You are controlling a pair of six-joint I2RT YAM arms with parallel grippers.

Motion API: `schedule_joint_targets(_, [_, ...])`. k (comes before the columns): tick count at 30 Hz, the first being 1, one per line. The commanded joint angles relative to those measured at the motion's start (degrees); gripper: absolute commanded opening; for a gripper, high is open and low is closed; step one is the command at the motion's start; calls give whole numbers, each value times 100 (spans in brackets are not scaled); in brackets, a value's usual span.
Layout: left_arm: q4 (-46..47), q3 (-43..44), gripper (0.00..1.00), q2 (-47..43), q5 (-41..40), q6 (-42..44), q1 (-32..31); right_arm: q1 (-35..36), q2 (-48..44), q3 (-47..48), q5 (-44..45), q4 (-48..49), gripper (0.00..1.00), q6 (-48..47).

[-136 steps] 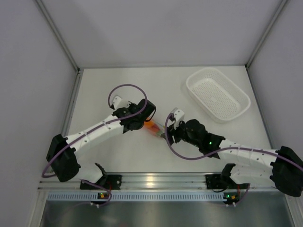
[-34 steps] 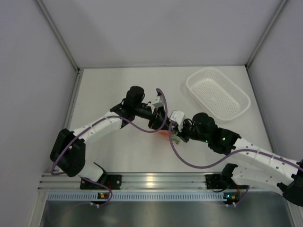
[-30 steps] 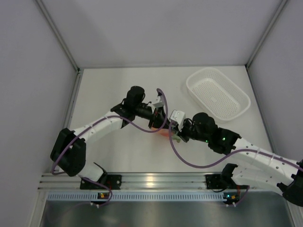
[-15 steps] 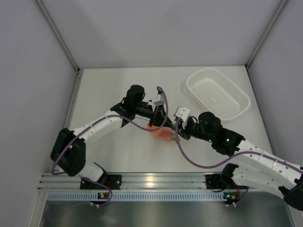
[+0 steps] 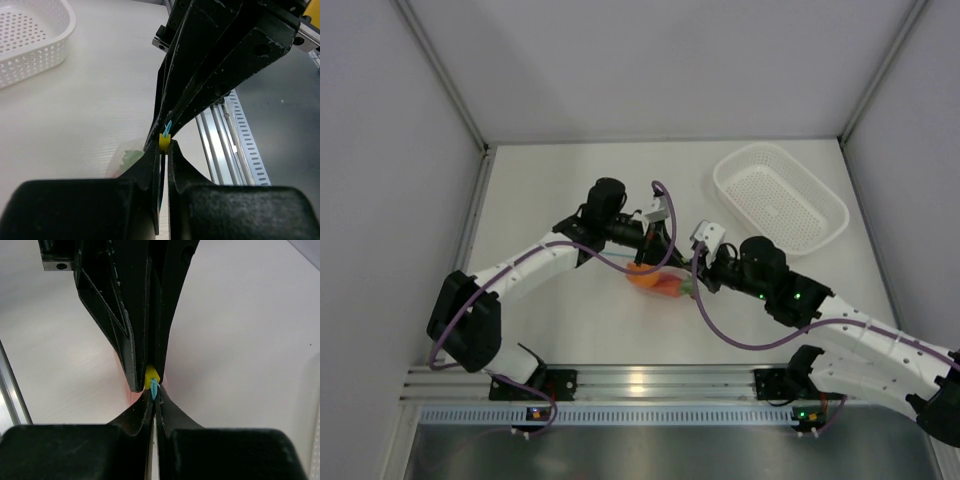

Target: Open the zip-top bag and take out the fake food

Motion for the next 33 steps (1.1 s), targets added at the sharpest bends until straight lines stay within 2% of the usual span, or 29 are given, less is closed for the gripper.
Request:
schedule_joint_targets(1, [-602,380,0,68,-149,480,-36,-157,-119,-97,619,724,0,377])
schedule_joint_targets(6, [-956,468,0,147,-748,692,-36,-342,-233,-158,717,708,0,747])
schedule_joint_targets(10, [-1027,486,0,182,-1003,666,-9,-491,-189,-106,1279,637,0,1115])
schedule_joint_targets(18, [-1211,477,0,121,-1662,578,87,-860,-206,-150,1281,400,0,1292])
schedule_joint_targets(23, [-1246,529,0,156,-1127,622,123,-905,-365,-360,87,865,0,1231])
schedule_joint_targets(24, [-1238,564,0,182,-1048,570,123,-905,-417,-378,-28,935,11,1213])
schedule_joint_targets(27, [-1237,653,0,235,-916,534,123,-905,-453,-405,-424,954,23,1064])
schedule_joint_targets(33, [-1246,662,0,209,-486,569,123,-914,-418,-334,-1039,936,25,1029])
